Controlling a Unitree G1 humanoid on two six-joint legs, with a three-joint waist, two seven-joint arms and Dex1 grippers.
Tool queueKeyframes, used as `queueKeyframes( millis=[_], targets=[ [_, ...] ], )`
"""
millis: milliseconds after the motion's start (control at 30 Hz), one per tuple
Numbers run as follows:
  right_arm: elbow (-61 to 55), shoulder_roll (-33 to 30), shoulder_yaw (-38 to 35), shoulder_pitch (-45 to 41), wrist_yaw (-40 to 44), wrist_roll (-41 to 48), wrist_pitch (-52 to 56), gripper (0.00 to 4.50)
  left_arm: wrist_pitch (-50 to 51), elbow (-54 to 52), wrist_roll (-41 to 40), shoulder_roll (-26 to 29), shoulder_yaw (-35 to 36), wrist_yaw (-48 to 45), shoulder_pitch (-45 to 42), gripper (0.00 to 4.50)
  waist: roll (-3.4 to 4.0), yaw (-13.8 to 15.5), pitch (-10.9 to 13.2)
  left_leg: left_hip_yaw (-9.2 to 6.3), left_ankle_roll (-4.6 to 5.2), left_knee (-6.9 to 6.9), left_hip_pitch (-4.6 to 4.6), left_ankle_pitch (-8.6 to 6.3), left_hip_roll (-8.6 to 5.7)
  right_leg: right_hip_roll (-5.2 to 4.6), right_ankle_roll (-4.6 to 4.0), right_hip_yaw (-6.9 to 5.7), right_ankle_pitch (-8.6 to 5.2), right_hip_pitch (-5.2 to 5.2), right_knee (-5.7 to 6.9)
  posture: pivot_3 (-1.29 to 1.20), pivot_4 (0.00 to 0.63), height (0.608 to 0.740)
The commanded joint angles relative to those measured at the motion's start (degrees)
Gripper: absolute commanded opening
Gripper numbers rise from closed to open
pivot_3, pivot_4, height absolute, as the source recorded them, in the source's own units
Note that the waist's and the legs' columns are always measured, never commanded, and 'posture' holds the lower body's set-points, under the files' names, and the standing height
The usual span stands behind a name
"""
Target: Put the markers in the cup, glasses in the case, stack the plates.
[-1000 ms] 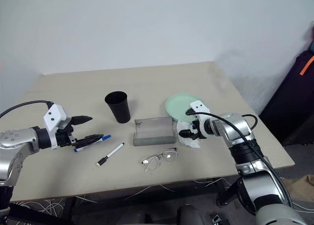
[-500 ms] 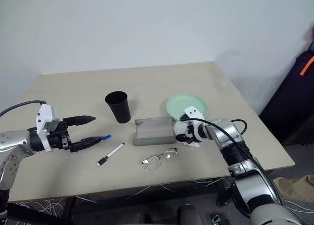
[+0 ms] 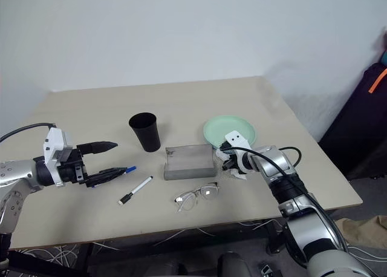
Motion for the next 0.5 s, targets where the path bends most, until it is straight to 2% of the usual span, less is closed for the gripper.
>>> queueKeyframes(
  millis=[33, 267, 333, 400, 500],
  targets=[
    [-1.65, -1.02, 0.39, -1.04, 2.5, -0.21, -0.91, 0.02, -0.72, -0.85, -0.49, 0.78, 1.27, 0.22, -0.52, 4.5, 0.0, 0.02, 0.0, 0.0, 0.0, 0.0, 0.0, 0.0, 0.0, 0.0, 0.0, 0.0, 0.0, 0.0, 0.0, 0.0, 0.0, 0.731],
    [-9.38, -8.12, 2.63, -2.23, 11.47, -0.04, -4.33, 0.02, -0.94, -0.4, -0.25, 0.89, 1.2, 0.05, -0.85, 4.5, 0.01, 0.11, 0.01, -0.01, 0.0, 0.01, -0.04, 0.0, -0.02, -0.01, 0.0, 0.0, 0.0, -0.03, -0.01, 0.0, 0.0, 0.731],
    [-10.27, -9.79, 0.95, -4.15, 13.73, 1.09, -4.92, 0.02, -1.06, -0.22, -0.15, 0.93, 1.23, 0.05, -0.99, 4.5, 0.01, 0.08, 0.01, 0.0, -0.01, 0.01, -0.05, 0.0, -0.02, -0.02, 0.0, 0.0, 0.0, -0.04, -0.02, 0.0, 0.0, 0.731],
    [-8.77, -9.93, -1.65, -7.14, 14.22, 2.13, -5.64, 0.02, -1.2, 0.01, -0.02, 0.98, 1.2, 0.06, -1.15, 4.5, 0.02, -0.02, 0.02, 0.02, -0.02, 0.0, -0.04, -0.01, -0.01, -0.02, 0.0, 0.0, -0.01, -0.05, -0.03, 0.0, 0.0, 0.731],
    [-0.63, -8.11, -4.06, -12.18, 10.7, 0.48, -10.06, 0.02, -1.25, 0.09, 0.09, 0.96, 1.01, 0.18, -1.39, 4.5, 0.01, -0.2, 0.02, 0.05, -0.13, 0.0, 0.03, -0.08, 0.03, -0.01, 0.0, -0.06, 0.0, -0.09, -0.02, 0.0, 0.0, 0.731]
  ],
)
